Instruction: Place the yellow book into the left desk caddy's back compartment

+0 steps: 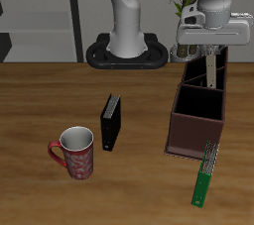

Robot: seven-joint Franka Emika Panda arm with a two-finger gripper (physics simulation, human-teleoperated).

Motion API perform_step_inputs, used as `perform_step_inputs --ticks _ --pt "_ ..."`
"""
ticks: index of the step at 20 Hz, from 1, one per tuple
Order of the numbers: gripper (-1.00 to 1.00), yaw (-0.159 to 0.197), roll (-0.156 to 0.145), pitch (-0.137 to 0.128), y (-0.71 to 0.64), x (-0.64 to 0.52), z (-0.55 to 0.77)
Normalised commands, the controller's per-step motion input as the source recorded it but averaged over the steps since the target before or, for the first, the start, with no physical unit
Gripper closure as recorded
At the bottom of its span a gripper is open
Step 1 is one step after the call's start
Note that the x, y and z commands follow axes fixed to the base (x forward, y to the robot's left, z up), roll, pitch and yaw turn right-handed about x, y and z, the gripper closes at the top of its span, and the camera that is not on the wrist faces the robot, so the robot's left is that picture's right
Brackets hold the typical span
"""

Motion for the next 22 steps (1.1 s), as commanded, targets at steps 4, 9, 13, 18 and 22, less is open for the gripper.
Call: perform_step_inputs --ticks 4,9,13,18,22 --pt "1.0 0.003 0.017 -0.008 0.06 0.02 0.02" --pt "1.0 0.01 0.018 0.014 0.04 0.1 -0.13" --pt "1.0 0.013 0.017 0.035 0.0 0.19 -0.27" --pt "1.0 -0.001 -0.003 0.024 -0.03 0.13 -0.19" --pt "1.0 -0.006 0.005 0.029 0.02 0.04 -0.24"
